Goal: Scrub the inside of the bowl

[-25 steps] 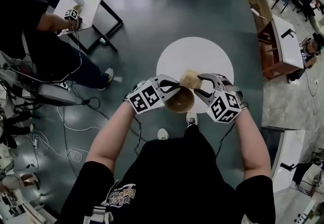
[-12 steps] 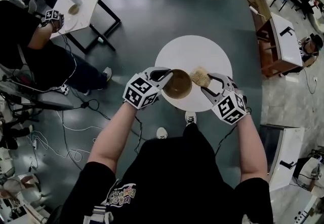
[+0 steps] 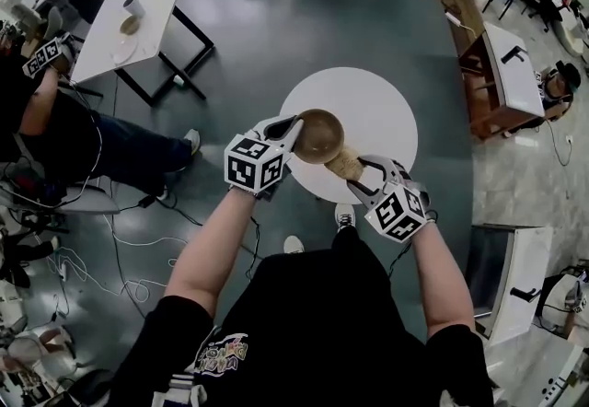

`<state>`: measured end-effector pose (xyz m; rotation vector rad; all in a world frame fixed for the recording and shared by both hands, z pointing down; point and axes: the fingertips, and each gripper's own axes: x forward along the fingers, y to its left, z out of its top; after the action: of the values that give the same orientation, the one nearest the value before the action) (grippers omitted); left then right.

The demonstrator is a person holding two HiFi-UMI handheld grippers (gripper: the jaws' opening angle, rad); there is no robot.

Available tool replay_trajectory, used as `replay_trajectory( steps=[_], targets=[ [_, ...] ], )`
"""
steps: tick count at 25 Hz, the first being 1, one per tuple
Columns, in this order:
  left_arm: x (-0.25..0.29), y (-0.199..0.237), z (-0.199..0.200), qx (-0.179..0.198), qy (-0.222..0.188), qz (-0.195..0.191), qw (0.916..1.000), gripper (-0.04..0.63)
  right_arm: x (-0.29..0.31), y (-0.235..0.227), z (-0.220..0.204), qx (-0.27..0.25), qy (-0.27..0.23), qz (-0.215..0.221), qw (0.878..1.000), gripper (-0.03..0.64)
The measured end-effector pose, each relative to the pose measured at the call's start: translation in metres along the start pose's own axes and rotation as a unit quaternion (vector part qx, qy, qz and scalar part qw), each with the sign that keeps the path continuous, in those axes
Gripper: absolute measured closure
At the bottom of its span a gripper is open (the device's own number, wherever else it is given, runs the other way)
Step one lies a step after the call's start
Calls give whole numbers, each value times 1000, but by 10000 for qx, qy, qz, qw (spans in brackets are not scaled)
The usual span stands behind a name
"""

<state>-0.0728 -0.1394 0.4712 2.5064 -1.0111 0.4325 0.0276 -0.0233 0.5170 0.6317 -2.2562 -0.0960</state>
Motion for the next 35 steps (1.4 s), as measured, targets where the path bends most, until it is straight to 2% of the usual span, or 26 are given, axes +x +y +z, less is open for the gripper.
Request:
replay_trajectory(
  steps=[8,14,23,35],
  targets=[
    [-3,-2,2,-346,-152,259,9989,577,31,36,32,29,-160,171,9997,394],
    [-6,-9,-1,-798,-293,379,9957,577,43,37,51,455,-303,-7,9985,394],
    [-16,-4,-6,-663,-268,441,9965,577,39,41,39,510,-150,-117,9985,394],
    [-13,6,-19,-491,-43,734,9961,575,6,-6,-6,1035,160,-736,9918,394]
  ],
)
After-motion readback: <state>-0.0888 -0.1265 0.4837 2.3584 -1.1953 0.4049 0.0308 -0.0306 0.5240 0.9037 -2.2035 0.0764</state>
